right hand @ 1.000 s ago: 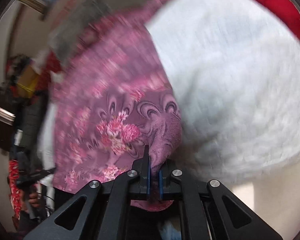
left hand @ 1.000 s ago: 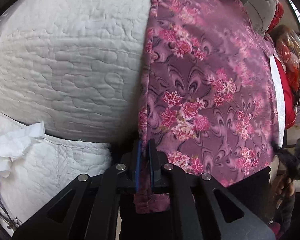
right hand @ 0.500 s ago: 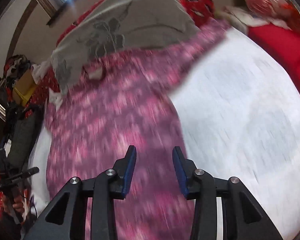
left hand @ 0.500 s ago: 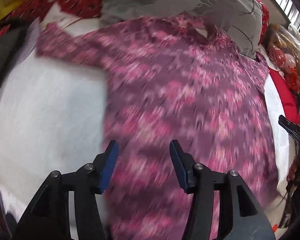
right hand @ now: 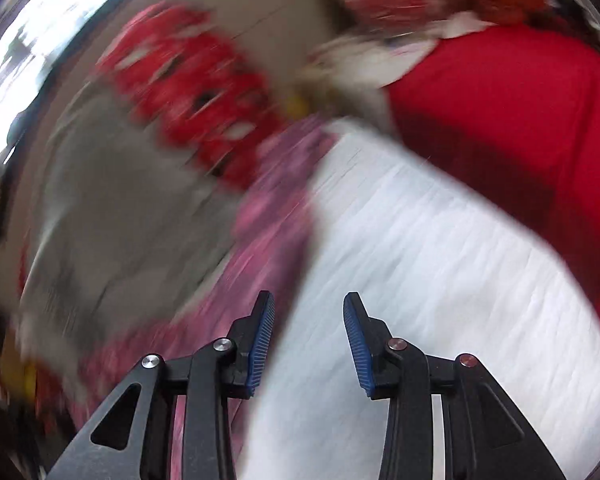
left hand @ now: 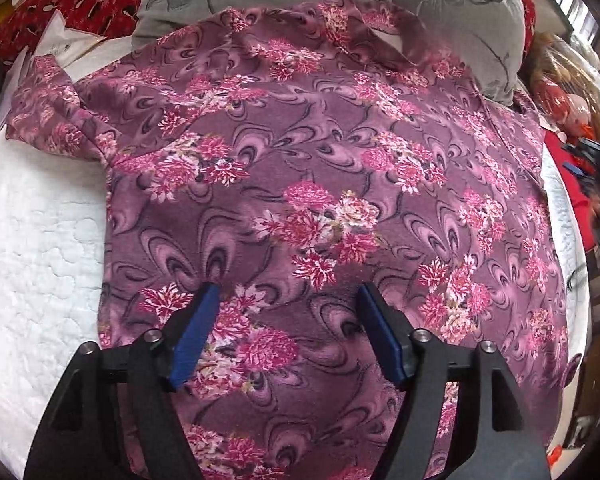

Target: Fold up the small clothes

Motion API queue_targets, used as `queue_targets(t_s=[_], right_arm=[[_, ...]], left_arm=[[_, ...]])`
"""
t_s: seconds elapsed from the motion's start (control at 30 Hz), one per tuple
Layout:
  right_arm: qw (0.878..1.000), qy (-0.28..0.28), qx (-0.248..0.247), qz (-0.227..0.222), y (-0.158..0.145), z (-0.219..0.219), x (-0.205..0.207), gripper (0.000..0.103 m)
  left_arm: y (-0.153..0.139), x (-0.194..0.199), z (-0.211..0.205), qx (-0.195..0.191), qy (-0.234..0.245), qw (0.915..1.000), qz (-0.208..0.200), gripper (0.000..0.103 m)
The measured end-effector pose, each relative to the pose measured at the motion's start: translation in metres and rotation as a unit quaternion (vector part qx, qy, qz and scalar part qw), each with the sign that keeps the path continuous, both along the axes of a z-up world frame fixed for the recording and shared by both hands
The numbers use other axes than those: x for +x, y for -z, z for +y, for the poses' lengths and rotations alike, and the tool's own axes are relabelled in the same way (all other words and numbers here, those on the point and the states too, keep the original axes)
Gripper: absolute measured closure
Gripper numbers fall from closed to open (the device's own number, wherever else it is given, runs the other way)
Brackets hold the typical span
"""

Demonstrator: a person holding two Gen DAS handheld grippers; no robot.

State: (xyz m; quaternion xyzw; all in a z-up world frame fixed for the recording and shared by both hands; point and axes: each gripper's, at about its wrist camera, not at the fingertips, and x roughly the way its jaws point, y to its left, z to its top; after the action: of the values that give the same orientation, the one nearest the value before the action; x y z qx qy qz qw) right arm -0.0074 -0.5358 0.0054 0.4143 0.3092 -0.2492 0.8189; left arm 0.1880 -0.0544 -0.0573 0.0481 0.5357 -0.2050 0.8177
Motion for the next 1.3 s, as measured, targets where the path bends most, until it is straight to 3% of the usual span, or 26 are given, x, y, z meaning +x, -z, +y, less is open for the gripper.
queue_targets(t_s=[0.07,0.13,0.17,0.23,0.3,0.33,0.4,0.5,0.57,0.67,0.77,0.9,0.93,0.97,1.03,1.1,1.17,1.3], right_arm=[[0.999,0.022,0.026,-0.015,0.014,-0.022,0.011,0.064],[0.997,0.007,0.074,-0.036,0.029,-0.026,0.033,0.067],[0.995,-0.018,0.091,-0.044,0.031,-0.022,0.049,0.076],[0.988,-0.088,0.090,-0.086,0.018,-0.004,0.082,0.076],[0.965,-0.192,0.108,-0.140,-0.002,0.017,0.116,0.079],[0.966,-0.200,0.089,-0.140,-0.010,0.023,0.120,0.078],[0.976,-0.168,0.035,-0.130,-0.024,0.020,0.116,0.073],[0.993,-0.020,0.058,-0.104,-0.001,-0.022,0.082,0.070],[0.995,0.019,0.066,-0.077,0.011,-0.039,0.071,0.070],[0.997,0.019,0.061,-0.052,0.026,-0.045,0.075,0.070],[0.997,0.031,0.041,-0.055,0.031,-0.053,0.095,0.067],[0.995,0.044,0.037,-0.082,0.026,-0.064,0.117,0.038],[0.996,0.042,0.024,-0.078,0.025,-0.063,0.124,0.038],[0.998,0.030,0.006,-0.056,0.023,-0.060,0.135,0.042],[0.999,0.001,-0.031,-0.016,0.019,-0.052,0.151,0.096],[0.999,-0.009,0.014,-0.043,0.022,-0.056,0.147,0.099],[0.994,0.030,0.046,-0.089,0.014,-0.062,0.114,0.099],[0.986,0.064,0.018,-0.153,-0.029,-0.071,0.040,0.099]], left_arm=[[0.001,0.000,0.000,0.003,0.004,1.0000,-0.002,0.027],[0.002,-0.001,-0.002,0.012,0.010,0.9999,-0.006,0.020],[0.002,-0.001,-0.005,0.017,0.013,0.9997,-0.008,0.019],[0.003,-0.005,-0.010,0.030,0.017,0.9993,-0.015,0.015],[0.000,-0.008,-0.013,0.032,0.016,0.9993,-0.014,0.014],[-0.001,-0.006,-0.012,0.029,0.013,0.9995,-0.009,0.014],[-0.002,-0.004,-0.005,0.018,0.007,0.9998,-0.002,0.014],[-0.003,-0.007,-0.001,0.019,0.007,0.9998,-0.005,0.014],[-0.003,-0.010,0.000,0.023,0.007,0.9997,-0.008,0.014],[0.000,-0.004,-0.012,0.024,0.004,0.9997,-0.005,0.013],[0.000,-0.003,-0.014,0.024,0.003,0.9997,0.000,0.013],[0.001,-0.003,-0.015,0.025,0.002,0.9997,-0.001,0.011],[0.002,-0.003,-0.015,0.025,0.002,0.9997,-0.001,0.009],[0.003,-0.004,-0.017,0.026,0.002,0.9997,-0.001,0.008],[0.004,-0.003,-0.019,0.030,0.003,0.9996,-0.002,0.005],[0.004,-0.002,-0.022,0.034,0.005,0.9994,-0.002,0.004],[0.004,-0.001,-0.021,0.032,0.002,0.9995,0.000,0.004],[0.003,-0.003,-0.019,0.030,-0.005,0.9995,-0.002,0.004]])
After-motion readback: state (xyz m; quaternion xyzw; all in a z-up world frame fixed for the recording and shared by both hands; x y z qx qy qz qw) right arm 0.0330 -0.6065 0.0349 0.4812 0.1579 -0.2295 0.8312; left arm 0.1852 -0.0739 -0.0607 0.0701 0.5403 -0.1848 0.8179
